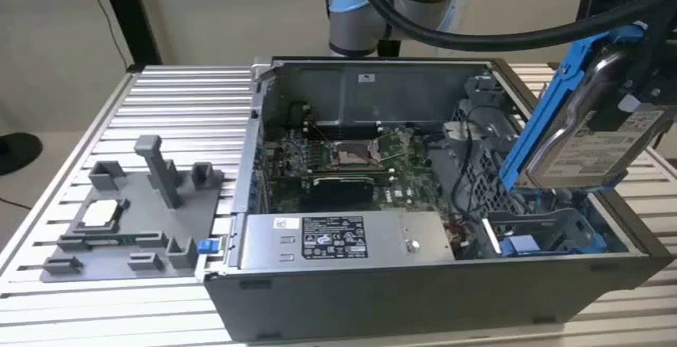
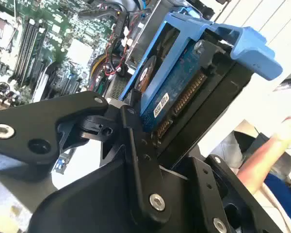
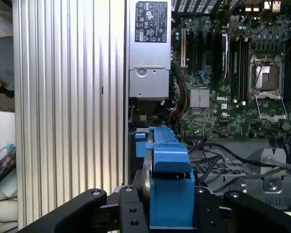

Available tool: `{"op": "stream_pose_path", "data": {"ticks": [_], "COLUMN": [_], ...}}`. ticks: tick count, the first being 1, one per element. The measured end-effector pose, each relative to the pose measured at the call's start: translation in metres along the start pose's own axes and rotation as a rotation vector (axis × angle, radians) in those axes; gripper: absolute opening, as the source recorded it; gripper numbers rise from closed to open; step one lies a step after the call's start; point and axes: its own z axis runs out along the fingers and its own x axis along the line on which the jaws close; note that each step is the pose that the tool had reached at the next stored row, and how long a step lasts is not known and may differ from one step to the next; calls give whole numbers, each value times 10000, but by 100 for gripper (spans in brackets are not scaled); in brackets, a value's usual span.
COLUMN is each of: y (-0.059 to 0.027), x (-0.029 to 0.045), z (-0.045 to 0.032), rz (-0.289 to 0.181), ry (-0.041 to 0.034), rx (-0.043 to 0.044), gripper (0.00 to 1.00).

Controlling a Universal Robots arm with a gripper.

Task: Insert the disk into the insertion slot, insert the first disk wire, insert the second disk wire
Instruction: 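Insert the disk into the insertion slot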

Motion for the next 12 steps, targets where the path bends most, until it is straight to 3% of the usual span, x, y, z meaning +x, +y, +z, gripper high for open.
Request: {"op": "stream_pose_path", "data": {"ticks": [12], "y": [0], "x": [0], "z": [0], "rz": [0], "ry": [0], "rx": [0], "gripper": [0]}}
